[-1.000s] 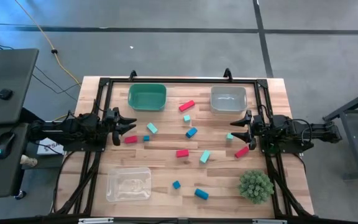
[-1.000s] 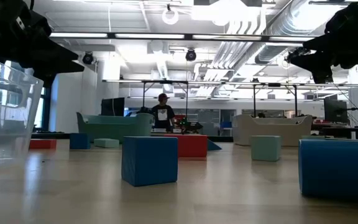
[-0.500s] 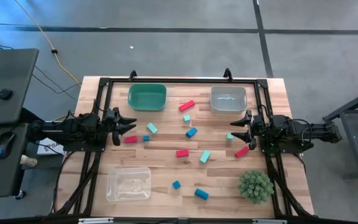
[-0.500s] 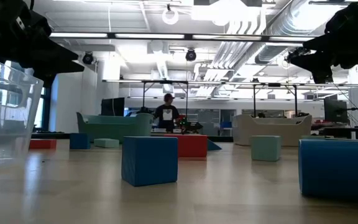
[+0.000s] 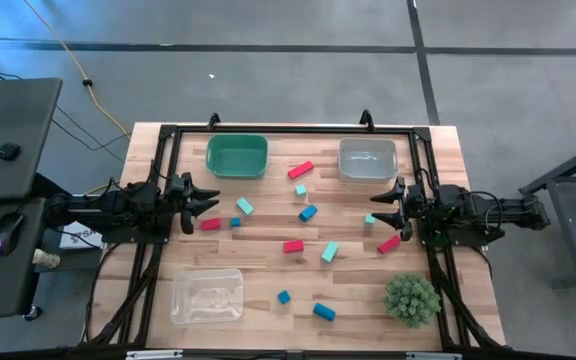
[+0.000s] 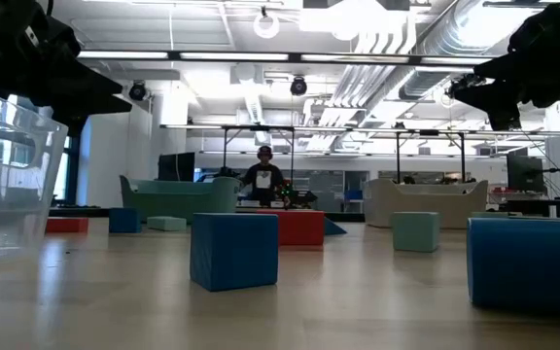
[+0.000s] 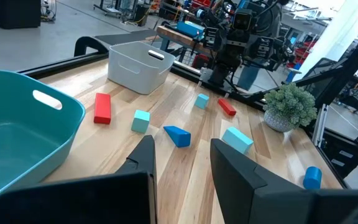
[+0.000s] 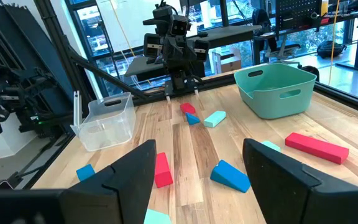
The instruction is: Sort & place blocks by color
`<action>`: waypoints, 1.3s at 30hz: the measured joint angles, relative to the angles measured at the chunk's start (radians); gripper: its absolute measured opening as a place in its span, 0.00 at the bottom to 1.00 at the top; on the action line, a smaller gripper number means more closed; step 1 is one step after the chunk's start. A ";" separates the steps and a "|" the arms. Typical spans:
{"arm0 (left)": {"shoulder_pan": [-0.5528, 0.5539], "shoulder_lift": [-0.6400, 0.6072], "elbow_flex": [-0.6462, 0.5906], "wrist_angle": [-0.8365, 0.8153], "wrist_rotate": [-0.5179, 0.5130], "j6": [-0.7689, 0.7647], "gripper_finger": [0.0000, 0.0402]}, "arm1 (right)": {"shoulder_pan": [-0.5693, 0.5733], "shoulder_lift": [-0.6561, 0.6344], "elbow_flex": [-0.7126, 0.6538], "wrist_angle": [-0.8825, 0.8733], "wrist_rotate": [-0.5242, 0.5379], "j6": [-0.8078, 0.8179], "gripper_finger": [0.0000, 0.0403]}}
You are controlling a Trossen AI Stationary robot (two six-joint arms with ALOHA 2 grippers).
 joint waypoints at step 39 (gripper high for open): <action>0.000 0.000 0.000 0.000 0.000 0.000 0.19 | 0.000 0.000 0.000 0.001 0.051 -0.007 0.57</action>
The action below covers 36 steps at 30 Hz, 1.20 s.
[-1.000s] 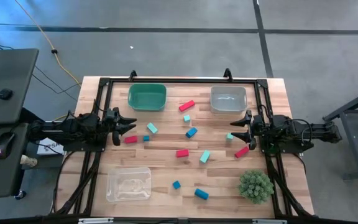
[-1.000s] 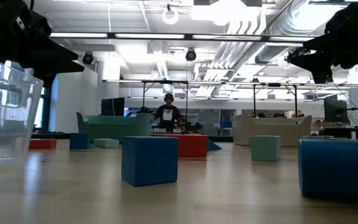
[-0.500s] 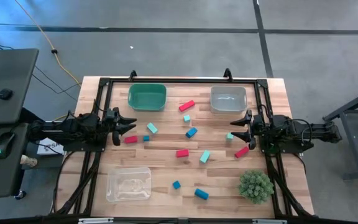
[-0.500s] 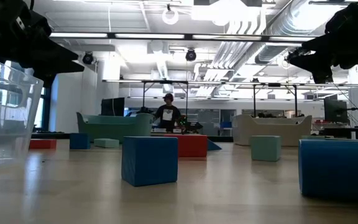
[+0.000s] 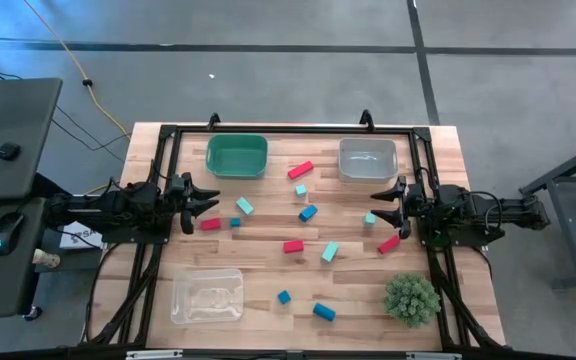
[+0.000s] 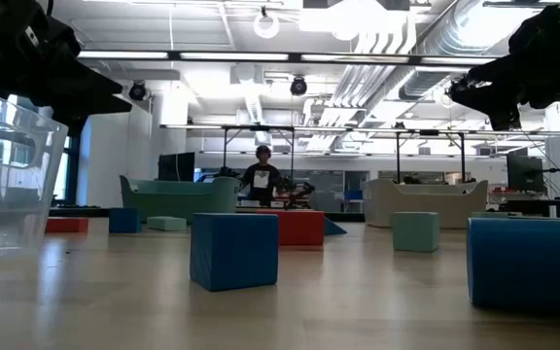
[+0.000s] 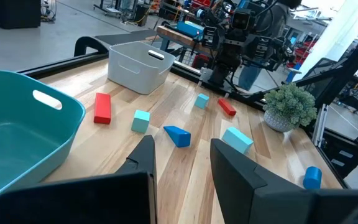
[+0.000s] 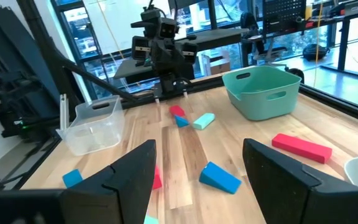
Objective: Sort & place blocks by color
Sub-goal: Put the light blue block into the gray bin
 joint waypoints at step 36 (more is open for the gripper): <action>0.000 0.000 0.000 0.000 0.000 0.000 0.19 | 0.000 0.011 0.107 -0.029 0.012 0.001 0.67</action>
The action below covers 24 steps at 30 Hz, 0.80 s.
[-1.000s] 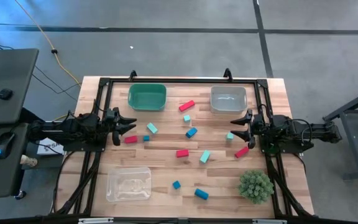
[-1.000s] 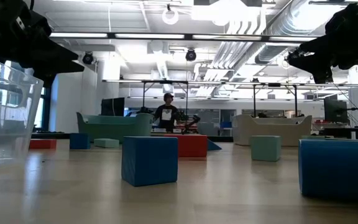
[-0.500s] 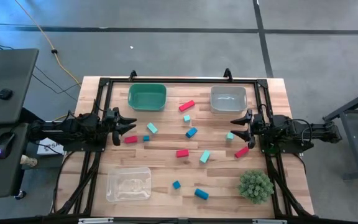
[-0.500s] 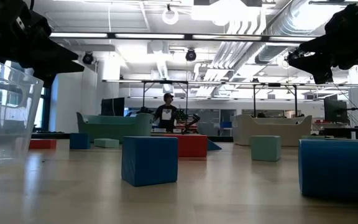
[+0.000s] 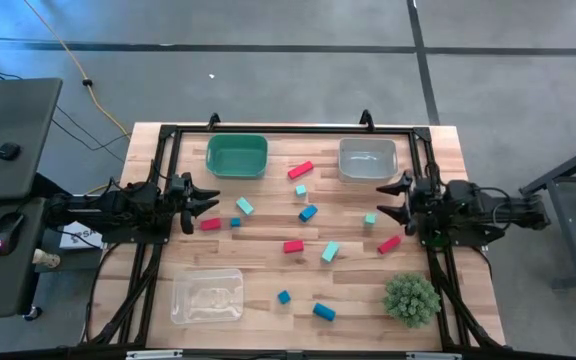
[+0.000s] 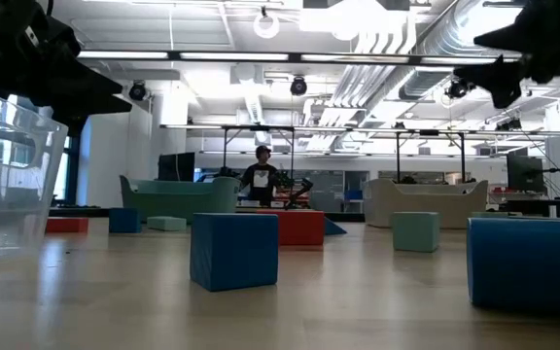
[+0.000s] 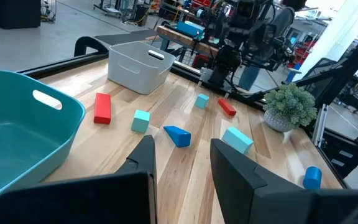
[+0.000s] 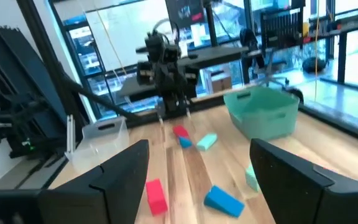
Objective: Sort & place blocks by color
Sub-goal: Put the light blue block into the gray bin
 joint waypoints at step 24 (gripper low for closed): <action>0.000 0.000 0.000 0.000 0.000 0.000 0.19 | 0.000 0.528 0.585 -0.661 0.086 0.624 0.67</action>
